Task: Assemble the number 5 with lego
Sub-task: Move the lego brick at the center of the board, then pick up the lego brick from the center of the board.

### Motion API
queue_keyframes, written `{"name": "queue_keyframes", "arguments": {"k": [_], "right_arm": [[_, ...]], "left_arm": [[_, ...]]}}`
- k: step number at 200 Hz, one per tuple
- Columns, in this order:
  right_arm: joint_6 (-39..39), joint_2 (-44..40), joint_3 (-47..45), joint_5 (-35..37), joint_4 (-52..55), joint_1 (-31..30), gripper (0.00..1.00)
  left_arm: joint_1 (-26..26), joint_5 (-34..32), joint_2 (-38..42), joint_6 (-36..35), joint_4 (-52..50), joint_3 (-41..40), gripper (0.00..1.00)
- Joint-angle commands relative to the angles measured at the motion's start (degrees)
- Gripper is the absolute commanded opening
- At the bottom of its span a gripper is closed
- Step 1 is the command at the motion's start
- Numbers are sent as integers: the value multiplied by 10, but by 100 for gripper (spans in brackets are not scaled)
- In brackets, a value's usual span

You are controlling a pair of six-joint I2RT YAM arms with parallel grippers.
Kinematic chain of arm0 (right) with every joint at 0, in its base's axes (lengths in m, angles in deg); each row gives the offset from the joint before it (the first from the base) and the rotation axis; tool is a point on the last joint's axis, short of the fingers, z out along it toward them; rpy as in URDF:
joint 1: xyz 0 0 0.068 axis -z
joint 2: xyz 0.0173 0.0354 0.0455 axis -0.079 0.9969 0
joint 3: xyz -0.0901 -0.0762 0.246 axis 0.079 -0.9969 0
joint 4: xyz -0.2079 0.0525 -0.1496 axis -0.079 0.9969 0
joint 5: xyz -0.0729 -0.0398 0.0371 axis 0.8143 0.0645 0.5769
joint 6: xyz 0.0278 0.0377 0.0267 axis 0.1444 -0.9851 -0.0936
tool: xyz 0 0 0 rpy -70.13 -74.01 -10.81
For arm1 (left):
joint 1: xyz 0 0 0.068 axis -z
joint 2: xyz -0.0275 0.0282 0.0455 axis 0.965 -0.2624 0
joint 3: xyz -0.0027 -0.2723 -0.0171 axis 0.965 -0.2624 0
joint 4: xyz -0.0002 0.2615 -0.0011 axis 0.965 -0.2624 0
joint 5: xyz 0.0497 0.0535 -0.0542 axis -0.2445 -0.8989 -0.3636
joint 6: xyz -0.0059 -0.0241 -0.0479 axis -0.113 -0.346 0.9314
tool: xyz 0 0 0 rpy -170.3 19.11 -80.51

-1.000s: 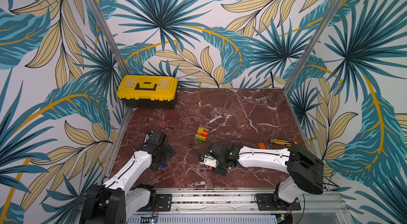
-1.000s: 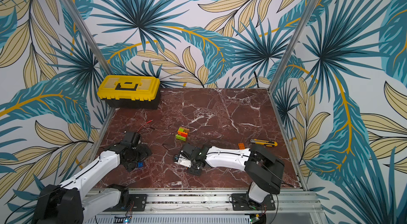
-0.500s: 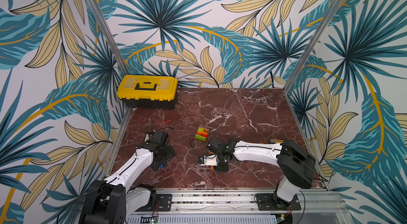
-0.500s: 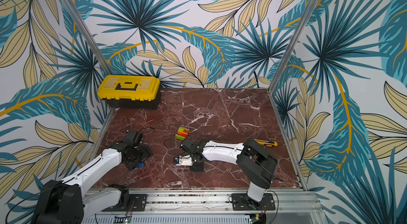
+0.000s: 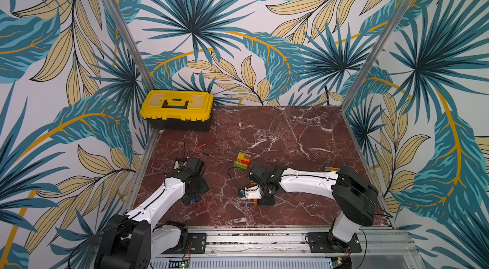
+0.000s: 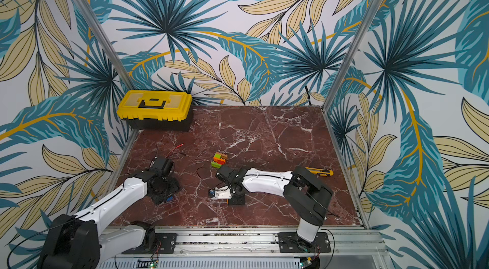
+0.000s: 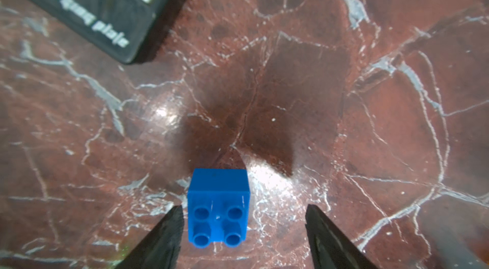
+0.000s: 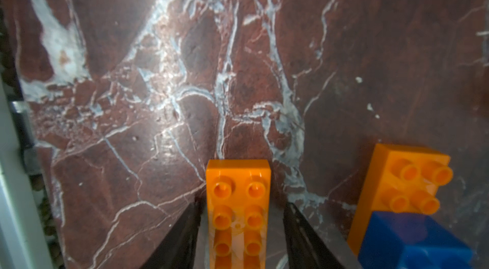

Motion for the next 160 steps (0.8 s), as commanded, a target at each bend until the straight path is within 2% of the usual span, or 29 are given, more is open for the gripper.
{"name": "queue_keyframes", "arguments": {"k": [1, 20, 40, 79, 107, 126, 160], "right_arm": [[-13, -34, 6, -5, 26, 3, 59], [-26, -69, 2, -8, 20, 1, 60], [-73, -119, -15, 7, -24, 1, 61], [-270, -212, -80, 47, -212, 1, 75], [-420, -272, -157, 90, -360, 1, 79], [-473, -312, -195, 114, -429, 1, 83], [-526, -334, -207, 166, -417, 1, 83]], "left_arm": [[5, -30, 5, 7, -20, 28, 72], [6, -33, 3, 6, -21, 30, 69], [7, -35, -3, 5, -21, 31, 65], [10, -52, -7, 3, -35, 38, 57], [10, -60, -11, 3, -39, 40, 55], [10, -60, -20, 0, -34, 39, 52], [10, -42, -36, -1, -9, 27, 46]]}}
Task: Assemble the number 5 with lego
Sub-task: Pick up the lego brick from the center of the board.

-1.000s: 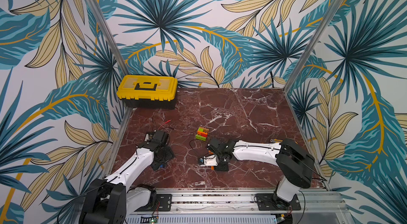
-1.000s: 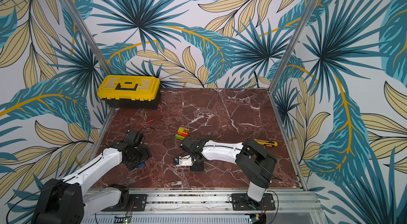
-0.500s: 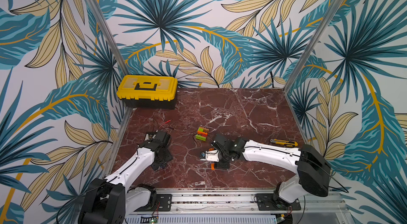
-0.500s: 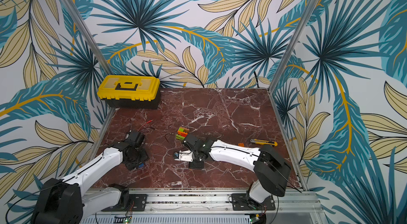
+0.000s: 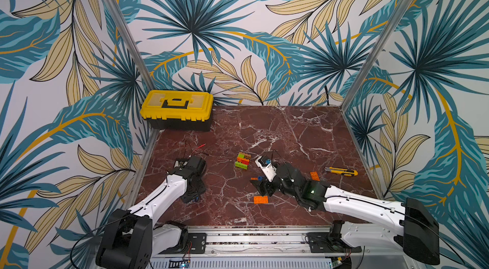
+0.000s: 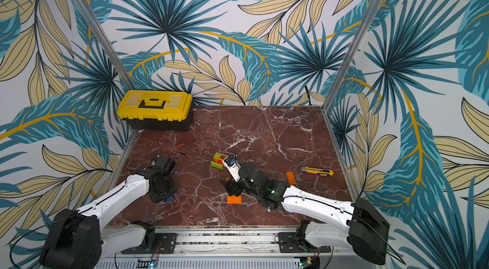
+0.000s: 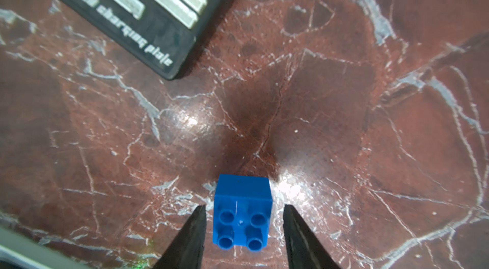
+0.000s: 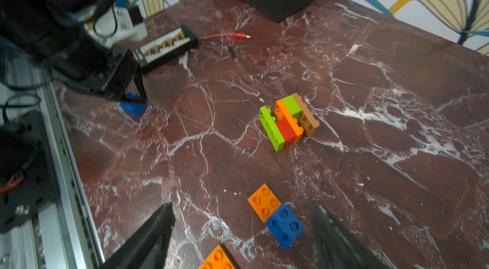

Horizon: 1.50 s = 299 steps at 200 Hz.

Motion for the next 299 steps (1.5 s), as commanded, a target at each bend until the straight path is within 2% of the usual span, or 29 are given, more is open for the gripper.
{"name": "queue_keyframes", "arguments": {"k": [1, 33, 56, 107, 137, 189, 248, 267, 299], "right_arm": [[-84, -10, -6, 53, -45, 1, 83], [-124, 2, -6, 59, -32, 1, 83], [-143, 6, -11, 56, -33, 1, 83], [-153, 6, -8, 79, -7, 2, 82], [-211, 13, 7, 91, 47, 16, 83], [-328, 23, -6, 29, 92, 83, 82], [-366, 44, -7, -36, 154, 125, 86], [-388, 50, -7, -30, 187, 125, 86], [-401, 48, -10, -29, 223, 127, 94]], "left_arm": [[3, 3, -9, -1, 16, 8, 46], [2, 4, -12, 1, 19, 3, 44], [3, 4, -7, 2, 19, -2, 36], [5, 11, 1, -7, 13, 5, 26], [20, 15, 17, -5, -2, 28, 26], [101, 6, 10, 13, -19, 87, 25], [231, -21, -67, 29, -10, 181, 25], [262, -26, -95, 28, -10, 211, 25], [311, -26, -136, 18, 0, 253, 25]]}}
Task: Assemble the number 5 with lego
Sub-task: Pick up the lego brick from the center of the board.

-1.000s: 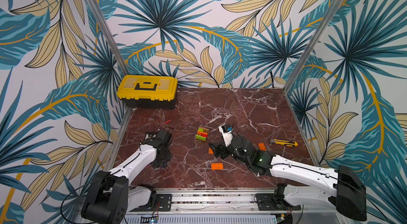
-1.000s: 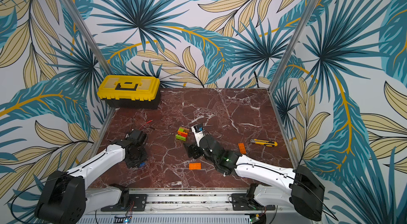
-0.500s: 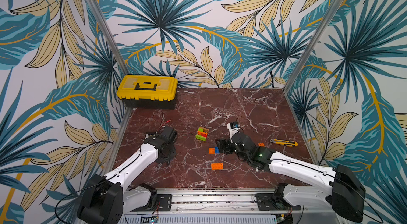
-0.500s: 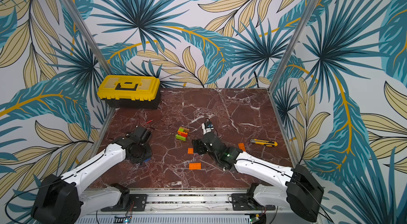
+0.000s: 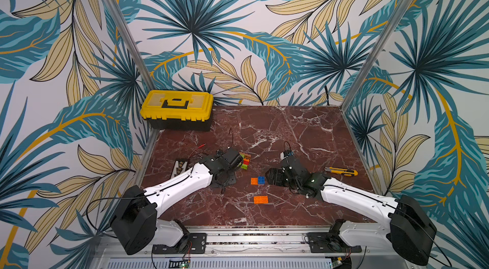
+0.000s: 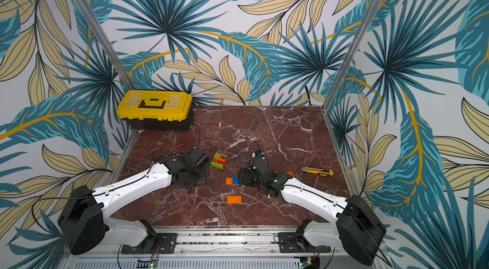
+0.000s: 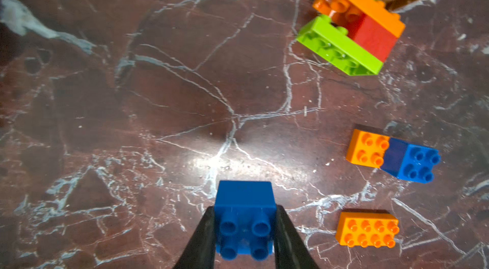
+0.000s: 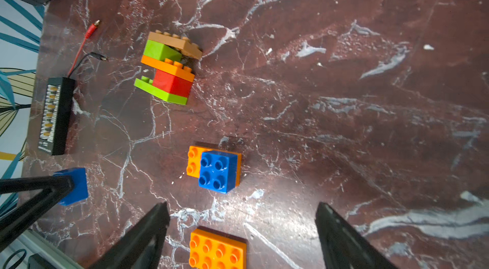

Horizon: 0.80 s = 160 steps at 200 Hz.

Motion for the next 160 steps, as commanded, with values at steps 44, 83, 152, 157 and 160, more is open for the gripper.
{"name": "queue_keyframes", "arguments": {"k": [44, 83, 152, 157, 160], "right_arm": [[-34, 2, -13, -1, 107, 16, 99], [-35, 22, -10, -34, 121, 33, 99], [-50, 31, -24, -47, 88, 34, 99], [-51, 30, -25, -43, 88, 34, 99], [-54, 29, -26, -41, 89, 34, 99]], "left_arm": [[76, -5, -60, -7, 11, 82, 25], [107, 8, -57, 12, 12, 81, 25], [151, 18, -84, 30, 12, 98, 24], [153, 19, -89, 30, 12, 100, 25], [155, 21, -92, 30, 12, 102, 24]]}}
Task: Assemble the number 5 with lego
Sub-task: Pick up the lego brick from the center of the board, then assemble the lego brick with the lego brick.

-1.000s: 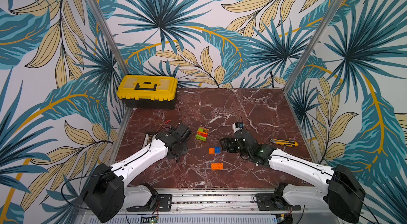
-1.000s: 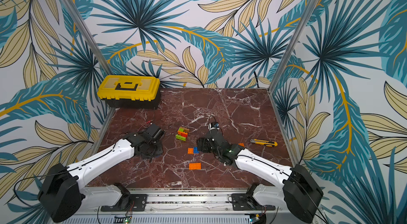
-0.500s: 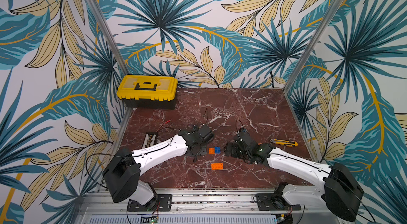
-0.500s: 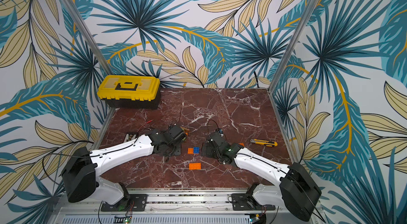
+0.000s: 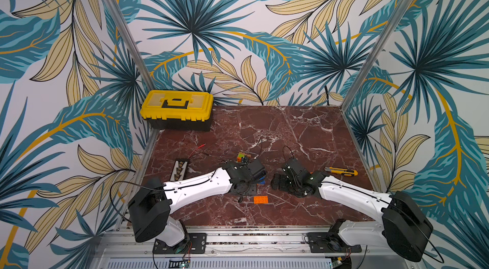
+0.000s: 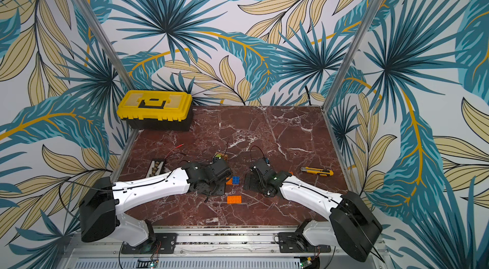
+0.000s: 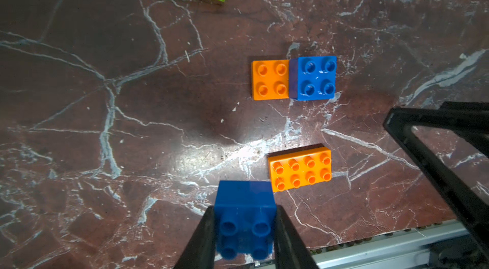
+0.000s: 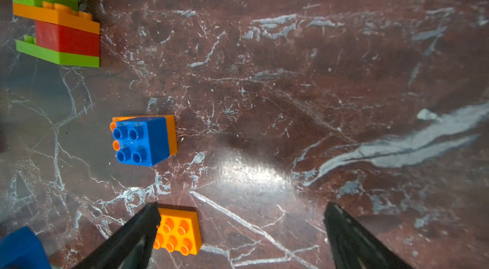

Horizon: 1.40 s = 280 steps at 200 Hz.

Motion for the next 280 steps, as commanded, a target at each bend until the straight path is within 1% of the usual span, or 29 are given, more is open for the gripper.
{"name": "queue_keyframes", "arguments": {"k": [1, 39, 79, 83, 103, 123, 163, 168, 207, 280], "right_arm": [[-17, 3, -16, 5, -1, 2, 99], [-27, -16, -26, 15, 0, 3, 99], [-53, -87, -93, -1, -83, 5, 99], [-55, -94, -98, -1, -87, 6, 99], [-60, -108, -105, 11, -81, 8, 99], [-59, -105, -107, 14, -76, 12, 99], [-54, -87, -110, -13, -92, 15, 99], [-54, -86, -110, -16, -114, 15, 99], [-56, -91, -127, -31, -148, 15, 99], [-54, -70, -131, -51, -155, 15, 99]], "left_arm": [[8, 6, -19, 7, 2, 36, 24], [22, 21, -54, 11, 7, 55, 24], [29, 29, -82, 22, 23, 60, 24], [30, 46, -85, 23, 26, 60, 24], [34, 53, -98, 30, 35, 64, 24], [37, 44, -106, 37, 29, 70, 25], [41, 39, -112, 44, 27, 71, 24], [41, 39, -113, 45, 27, 71, 25], [43, 43, -124, 52, 31, 71, 24], [45, 45, -134, 58, 34, 75, 25]]}}
